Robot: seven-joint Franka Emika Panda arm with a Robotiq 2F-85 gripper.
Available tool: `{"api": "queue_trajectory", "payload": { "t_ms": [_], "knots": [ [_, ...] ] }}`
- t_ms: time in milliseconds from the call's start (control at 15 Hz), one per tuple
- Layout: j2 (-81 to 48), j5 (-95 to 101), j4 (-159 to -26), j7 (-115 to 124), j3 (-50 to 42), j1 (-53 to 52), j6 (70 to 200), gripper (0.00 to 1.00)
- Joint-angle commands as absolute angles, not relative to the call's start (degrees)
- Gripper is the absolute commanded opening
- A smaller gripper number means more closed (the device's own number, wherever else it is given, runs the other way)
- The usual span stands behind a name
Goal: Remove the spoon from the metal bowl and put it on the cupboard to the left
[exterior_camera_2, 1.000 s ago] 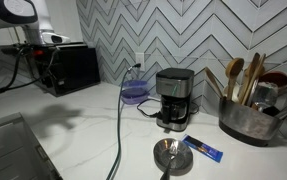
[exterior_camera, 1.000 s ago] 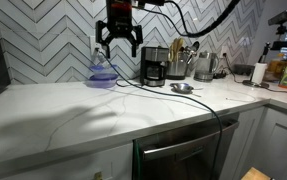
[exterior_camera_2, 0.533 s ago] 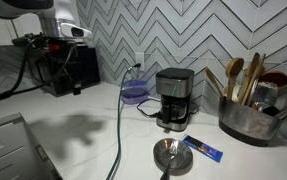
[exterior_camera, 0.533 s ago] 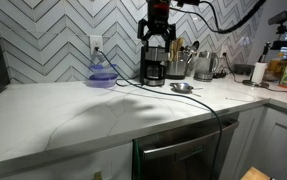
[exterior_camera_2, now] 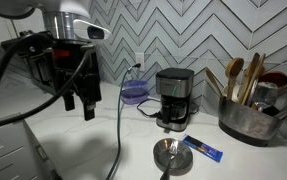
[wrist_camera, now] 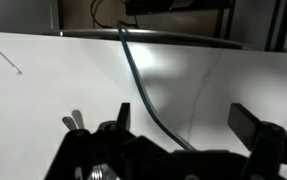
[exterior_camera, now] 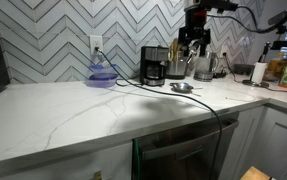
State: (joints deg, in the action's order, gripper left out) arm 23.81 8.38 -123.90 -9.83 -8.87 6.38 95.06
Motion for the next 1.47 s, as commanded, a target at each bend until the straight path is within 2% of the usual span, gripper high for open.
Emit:
{"api": "queue_trajectory", "payload": {
  "t_ms": [0, 800, 1400],
  "knots": [
    [23.82, 9.01, -124.08, -10.53, -9.92, 7.15, 95.31, 1.0],
    [23.81, 9.29, -124.56, -11.45, -11.32, 8.34, 96.25, 1.0],
    [14.93, 10.11, -119.21, -14.14, -12.49, 8.6, 96.45, 1.0]
  ]
}}
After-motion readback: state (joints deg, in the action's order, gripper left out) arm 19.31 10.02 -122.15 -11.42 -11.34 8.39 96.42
